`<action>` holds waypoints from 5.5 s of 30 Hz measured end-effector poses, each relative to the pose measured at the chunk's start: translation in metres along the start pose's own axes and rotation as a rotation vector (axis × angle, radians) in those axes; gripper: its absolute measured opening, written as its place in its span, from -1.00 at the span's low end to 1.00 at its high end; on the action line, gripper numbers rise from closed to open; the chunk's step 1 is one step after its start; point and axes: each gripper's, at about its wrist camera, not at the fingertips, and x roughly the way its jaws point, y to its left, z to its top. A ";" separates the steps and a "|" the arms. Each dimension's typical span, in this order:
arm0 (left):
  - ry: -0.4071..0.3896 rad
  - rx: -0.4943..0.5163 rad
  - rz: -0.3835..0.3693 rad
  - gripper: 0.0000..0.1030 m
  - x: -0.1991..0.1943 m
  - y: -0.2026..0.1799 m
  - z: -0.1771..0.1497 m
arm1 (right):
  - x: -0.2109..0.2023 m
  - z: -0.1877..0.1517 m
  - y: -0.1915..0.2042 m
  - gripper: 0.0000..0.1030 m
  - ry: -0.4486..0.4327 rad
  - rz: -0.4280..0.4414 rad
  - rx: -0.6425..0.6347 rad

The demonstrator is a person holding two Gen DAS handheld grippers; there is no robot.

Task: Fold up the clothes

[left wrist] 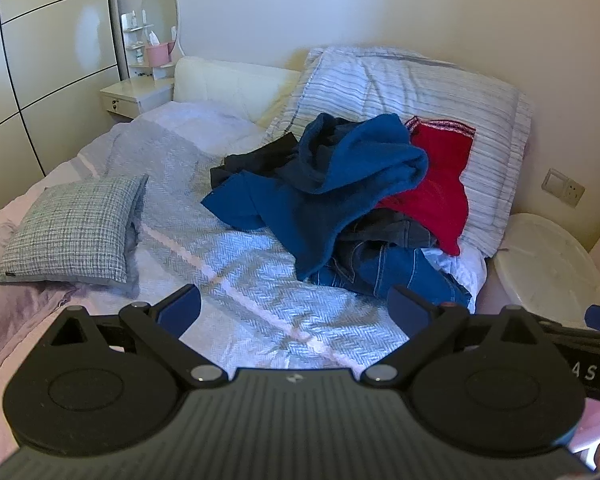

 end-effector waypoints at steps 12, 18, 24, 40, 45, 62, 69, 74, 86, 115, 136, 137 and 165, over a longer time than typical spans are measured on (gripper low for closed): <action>0.079 -0.001 -0.006 0.91 0.012 0.008 -0.015 | 0.012 -0.011 0.008 1.00 0.066 -0.008 -0.026; 0.085 0.001 -0.006 0.91 0.015 0.011 -0.019 | 0.012 -0.009 0.009 1.00 0.067 -0.008 -0.020; 0.090 -0.001 -0.002 0.91 0.017 0.017 -0.020 | 0.014 -0.004 0.009 1.00 0.065 -0.012 -0.006; 0.105 -0.021 0.010 0.91 0.023 0.034 -0.024 | 0.019 -0.004 0.019 1.00 0.064 -0.012 -0.017; 0.111 -0.027 0.018 0.91 0.026 0.038 -0.024 | 0.024 -0.005 0.025 1.00 0.067 -0.007 -0.028; 0.115 -0.030 0.011 0.91 0.042 0.039 -0.013 | 0.041 0.011 0.029 1.00 0.064 -0.010 -0.046; 0.122 -0.049 0.019 0.91 0.051 0.042 -0.012 | 0.049 0.013 0.029 1.00 0.071 -0.007 -0.057; 0.128 -0.053 0.028 0.91 0.057 0.043 -0.009 | 0.058 0.015 0.029 1.00 0.084 0.001 -0.063; 0.165 -0.024 0.014 0.91 0.086 0.031 0.000 | 0.085 0.029 0.011 1.00 0.112 0.015 -0.060; 0.250 -0.119 -0.005 0.87 0.227 -0.004 0.082 | 0.214 0.123 -0.034 0.99 0.119 0.097 -0.088; 0.307 -0.306 -0.030 0.72 0.343 0.007 0.131 | 0.320 0.196 -0.061 0.90 0.126 0.285 0.116; 0.307 -0.313 -0.027 0.72 0.349 0.008 0.134 | 0.326 0.199 -0.066 0.90 0.132 0.305 0.162; 0.201 -0.458 -0.210 -0.93 0.365 0.041 0.146 | 0.325 0.245 -0.040 -0.76 0.058 0.654 0.253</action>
